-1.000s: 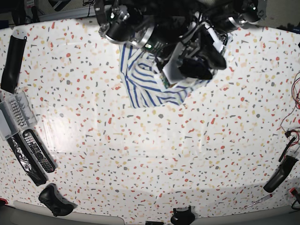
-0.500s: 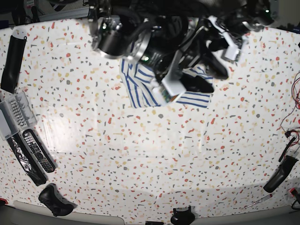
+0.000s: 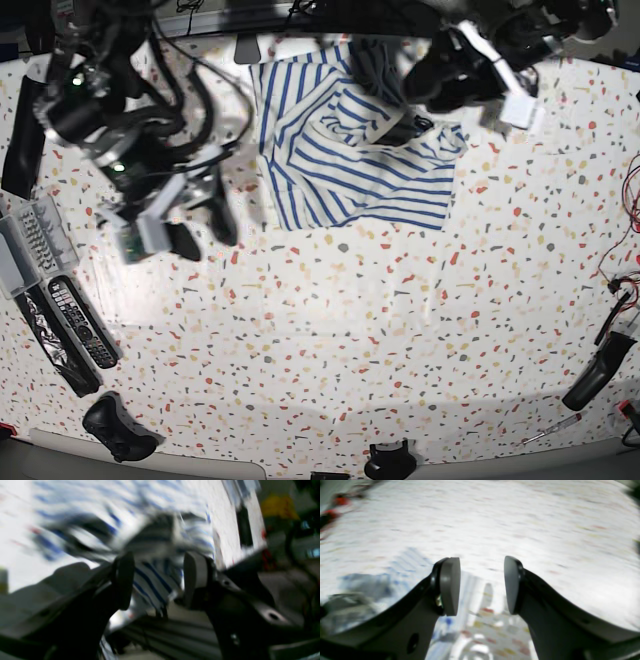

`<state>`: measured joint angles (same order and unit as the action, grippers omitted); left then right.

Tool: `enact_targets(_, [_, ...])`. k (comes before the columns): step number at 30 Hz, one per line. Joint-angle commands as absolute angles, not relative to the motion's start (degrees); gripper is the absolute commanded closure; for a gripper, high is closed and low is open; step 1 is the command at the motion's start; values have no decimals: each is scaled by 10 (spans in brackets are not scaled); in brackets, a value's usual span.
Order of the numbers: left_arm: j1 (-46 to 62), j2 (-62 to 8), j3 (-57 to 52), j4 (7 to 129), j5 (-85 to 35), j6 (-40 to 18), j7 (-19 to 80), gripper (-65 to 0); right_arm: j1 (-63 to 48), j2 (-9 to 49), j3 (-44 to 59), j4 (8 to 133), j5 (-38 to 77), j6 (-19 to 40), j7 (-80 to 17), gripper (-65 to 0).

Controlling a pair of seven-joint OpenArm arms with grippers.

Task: Layout the t-shirt on the table in an organized manner, then fold the t-shirt properly
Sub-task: 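Release the shirt and move the right gripper away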

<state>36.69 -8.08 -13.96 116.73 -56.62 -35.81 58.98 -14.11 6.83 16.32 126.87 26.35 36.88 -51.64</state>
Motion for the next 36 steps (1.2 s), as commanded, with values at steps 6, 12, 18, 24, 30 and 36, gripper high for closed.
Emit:
enact_targets(6, [370,-73,-68,1178,-582,-351,562,-290,-135,117,278,1279,345,368,-507,-276])
enact_targets(12, [366,-53,2,1178,-462,-265,487,-290,-135,122,323,1279,397,368,-533,-276])
enact_targets(18, [353,-27,23,1178,-439,-248,473,-290,-135,122,323,1279,397,368,-540,-276])
enact_targets(24, [352,-27,23,1178,-413,-229,449,-17,-135,122,323,1279,397,368,-547,-276])
enact_targets(30, [352,-29,22,1178,-405,-237,546,0,-135,122,323,1279,397,369,-546,-276])
enact_targets(36, [355,-86,22,1178,-404,-260,639,0,-135,122,322,1279,397,369,-545,-276])
